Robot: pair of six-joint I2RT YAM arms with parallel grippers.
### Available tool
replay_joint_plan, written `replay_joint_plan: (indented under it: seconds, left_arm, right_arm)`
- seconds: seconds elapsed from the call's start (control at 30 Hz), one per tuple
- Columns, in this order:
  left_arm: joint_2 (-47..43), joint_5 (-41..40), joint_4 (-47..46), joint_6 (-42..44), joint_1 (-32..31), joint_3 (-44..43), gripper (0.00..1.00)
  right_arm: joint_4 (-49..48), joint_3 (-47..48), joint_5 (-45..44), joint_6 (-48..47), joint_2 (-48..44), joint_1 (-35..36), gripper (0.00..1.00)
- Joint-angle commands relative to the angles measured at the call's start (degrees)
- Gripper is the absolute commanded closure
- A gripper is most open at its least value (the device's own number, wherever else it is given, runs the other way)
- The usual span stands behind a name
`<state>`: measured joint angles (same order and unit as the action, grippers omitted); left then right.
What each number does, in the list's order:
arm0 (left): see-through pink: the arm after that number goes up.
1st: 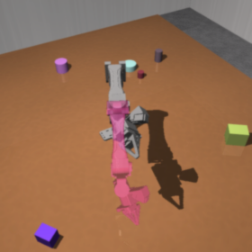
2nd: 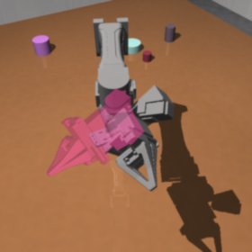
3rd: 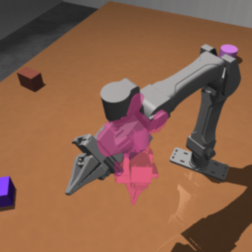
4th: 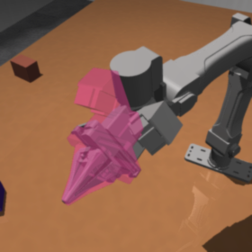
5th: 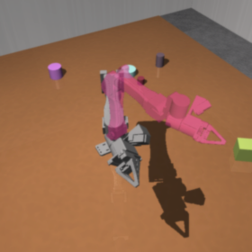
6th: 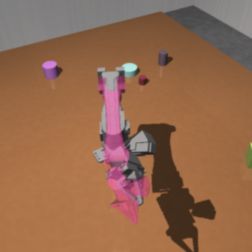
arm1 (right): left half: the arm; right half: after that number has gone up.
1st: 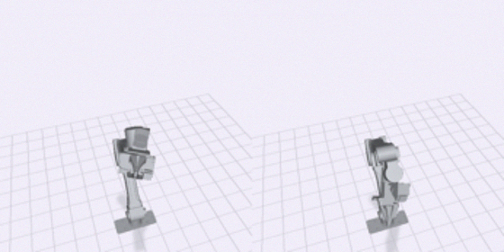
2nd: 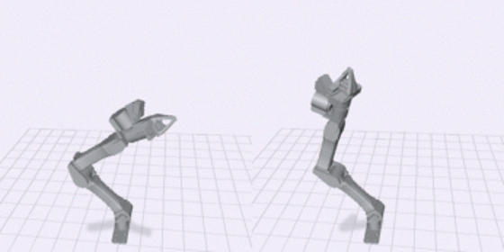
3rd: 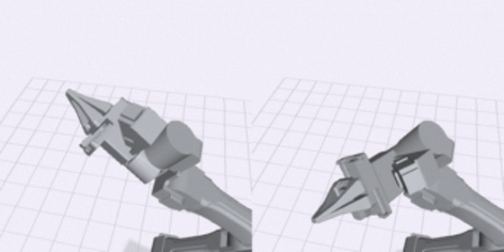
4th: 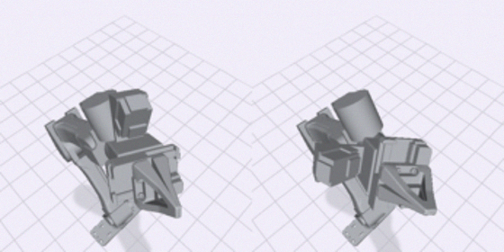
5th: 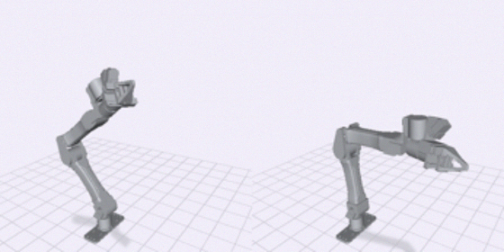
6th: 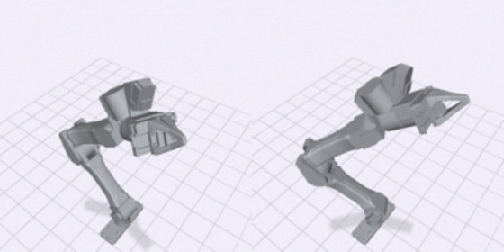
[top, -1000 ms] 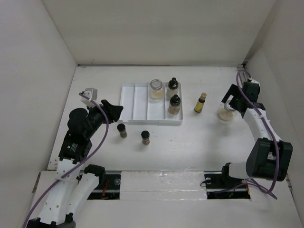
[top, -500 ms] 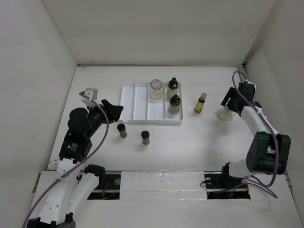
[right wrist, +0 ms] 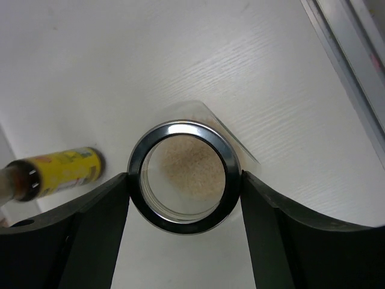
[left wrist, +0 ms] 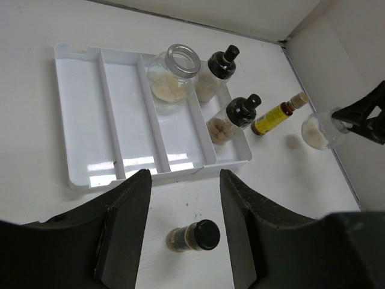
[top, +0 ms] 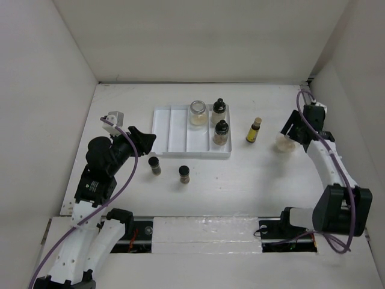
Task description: Organize the condiment bottles
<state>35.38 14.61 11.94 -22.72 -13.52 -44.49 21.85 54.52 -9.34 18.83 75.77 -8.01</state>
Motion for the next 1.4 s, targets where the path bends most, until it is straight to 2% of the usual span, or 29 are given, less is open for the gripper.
replay_joint_plan:
  seconds: [0.0,0.1,0.23,0.27,0.3,0.37,0.53,0.6,0.67,0.8,0.97,1.03,1.17,1.37]
  left_arm:
    - [-0.83,0.24,-1.22,0.84,-0.28,0.54,0.54]
    - [-0.83,-0.29,-1.22,0.84,-0.28,0.54,0.54]
    - [-0.83,-0.81,-1.22,0.84,-0.28,0.54,0.54]
    - [-0.83,-1.42,-1.22,0.84,-0.28,0.54,0.54]
    - [-0.83,-1.95,-1.22,0.84,-0.28,0.54,0.54]
    - [-0.83,-1.96,-1.22,0.84,-0.28,0.54,0.54]
    - [-0.83,-2.57,-1.22,0.84,0.25,0.54,0.54]
    - [-0.83,-2.57,-1.22,0.84,0.25,0.54,0.54]
    - [-0.83,-2.57,-1.22,0.84,0.25,0.54,0.54]
    - [-0.83,-5.46,-0.08,0.84,0.25,0.54,0.54]
    - [0.22,-11.87,1.32,-0.83,0.25,0.02,0.57]
    - [0.84,-13.29,2.02,-1.36,0.25,0.02,0.60]
    - [2.59,-15.14,2.65,-1.89,0.25,0.02,0.60]
    - [4.53,-14.36,3.70,-0.66,0.25,0.02,0.51]
  right_arm:
    - [-1.54,6.20,-0.94,-0.02,-12.20,2.82,0.44]
    - [0.64,10.86,-0.32,-0.64,-17.21,8.52,0.44]
    - [2.94,16.48,1.16,-0.64,-17.23,19.94,0.45]
    - [2.94,17.28,1.17,-0.64,-16.27,25.71,0.45]
    - [2.16,19.02,1.17,-0.64,-15.57,28.55,0.45]
    - [1.02,21.49,0.65,-0.64,-11.80,36.09,0.45]
    - [-2.86,30.00,3.62,-2.48,1.27,48.06,0.45]
    - [-3.38,32.74,2.67,-3.35,5.60,50.53,0.45]
    - [-3.39,35.99,1.18,-3.97,11.47,52.30,0.45]
    - [-4.88,36.62,-0.32,-4.50,17.82,53.01,0.45]
    - [-7.16,35.48,-2.87,-5.55,22.93,51.70,0.45]
    - [-7.17,34.87,-2.35,-5.56,24.86,51.00,0.45]
    - [-9.19,34.25,-1.12,-5.56,27.76,49.76,0.45]
    - [-11.73,34.87,-3.05,-6.70,30.93,49.76,0.45]
